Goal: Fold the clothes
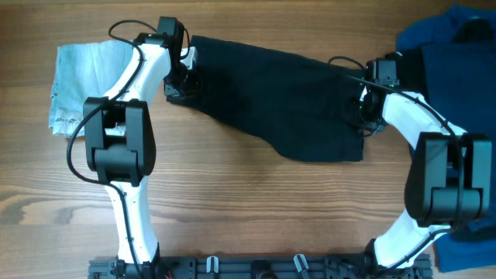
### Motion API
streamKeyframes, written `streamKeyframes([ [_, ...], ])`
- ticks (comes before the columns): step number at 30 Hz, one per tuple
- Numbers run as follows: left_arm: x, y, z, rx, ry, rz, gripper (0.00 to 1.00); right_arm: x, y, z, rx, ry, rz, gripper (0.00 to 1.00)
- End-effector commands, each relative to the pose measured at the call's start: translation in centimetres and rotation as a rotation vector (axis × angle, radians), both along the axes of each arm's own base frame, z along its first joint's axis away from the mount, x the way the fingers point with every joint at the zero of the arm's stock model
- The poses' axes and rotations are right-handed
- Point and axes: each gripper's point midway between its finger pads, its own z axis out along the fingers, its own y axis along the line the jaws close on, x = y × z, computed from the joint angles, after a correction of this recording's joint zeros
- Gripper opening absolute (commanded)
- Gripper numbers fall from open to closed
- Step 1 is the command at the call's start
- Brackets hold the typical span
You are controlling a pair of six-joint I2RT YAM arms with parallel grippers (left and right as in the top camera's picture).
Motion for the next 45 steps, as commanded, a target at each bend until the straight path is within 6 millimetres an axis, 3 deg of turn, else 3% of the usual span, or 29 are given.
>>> streamKeyframes([
  [1,-0.5,-0.1,-0.8,-0.007,0.033,0.032,0.04,-1.8,-1.2,-4.6,-0.045,0.098,-0.029,0.04],
  [7,0.8,-0.3,-0.3,-0.026,0.003,0.128,0.13,2.7,-2.7,-3.4,-0.053,-0.096,-0.062,0.04],
  [9,0.8,-0.4,-0.2,-0.034,0.007,0.144,0.11,3.6,-3.3,-3.1,-0.055,-0.133,-0.075,0.04],
  [12,1.0,-0.4,0.3,-0.037,-0.004,0.148,0.04,3.9,-3.6,-3.0,-0.071,-0.146,-0.039,0.15],
  [13,1.2,-0.4,0.7,-0.038,-0.014,0.147,0.04,3.9,-3.6,-3.0,-0.079,-0.144,-0.014,0.23],
  [14,1.9,-0.5,1.8,-0.044,-0.045,0.147,0.04,4.1,-3.6,-2.6,-0.094,-0.147,0.029,0.68],
  [16,3.2,-0.6,3.9,-0.057,-0.109,0.145,0.04,4.6,-3.6,-1.5,-0.117,-0.155,0.090,0.99],
  [19,5.7,-0.7,8.2,-0.067,-0.240,0.147,0.09,5.8,-4.0,2.3,-0.146,-0.195,0.109,0.99],
  [21,7.0,0.0,10.5,-0.033,-0.314,0.159,0.08,6.4,-4.0,6.0,-0.151,-0.213,0.116,0.99],
  [24,8.9,1.1,14.0,0.043,-0.432,0.127,0.22,6.9,-4.0,10.6,-0.150,-0.218,0.126,0.98],
  [27,9.7,1.2,15.7,0.048,-0.485,0.109,0.32,7.2,-3.5,14.6,-0.110,-0.219,0.118,0.96],
  [30,10.4,1.6,15.8,0.069,-0.510,0.118,0.34,8.2,-3.3,16.5,-0.103,-0.264,0.123,0.95],
  [33,11.4,2.1,15.4,0.094,-0.540,0.133,0.33,9.7,-3.6,17.2,-0.112,-0.330,0.117,0.91],
  [36,13.1,2.2,15.0,0.090,-0.590,0.143,0.33,11.5,-3.8,16.2,-0.117,-0.366,0.116,0.86],
  [39,14.5,2.8,14.1,0.082,-0.615,0.169,0.36,13.1,-3.9,14.2,-0.118,-0.372,0.115,0.79],
  [42,16.1,3.6,12.1,0.082,-0.632,0.189,0.38,14.9,-4.0,11.3,-0.115,-0.378,0.114,0.60],
  [45,17.3,4.3,10.7,0.083,-0.650,0.204,0.40,16.2,-4.2,9.0,-0.103,-0.385,0.086,0.58],
])
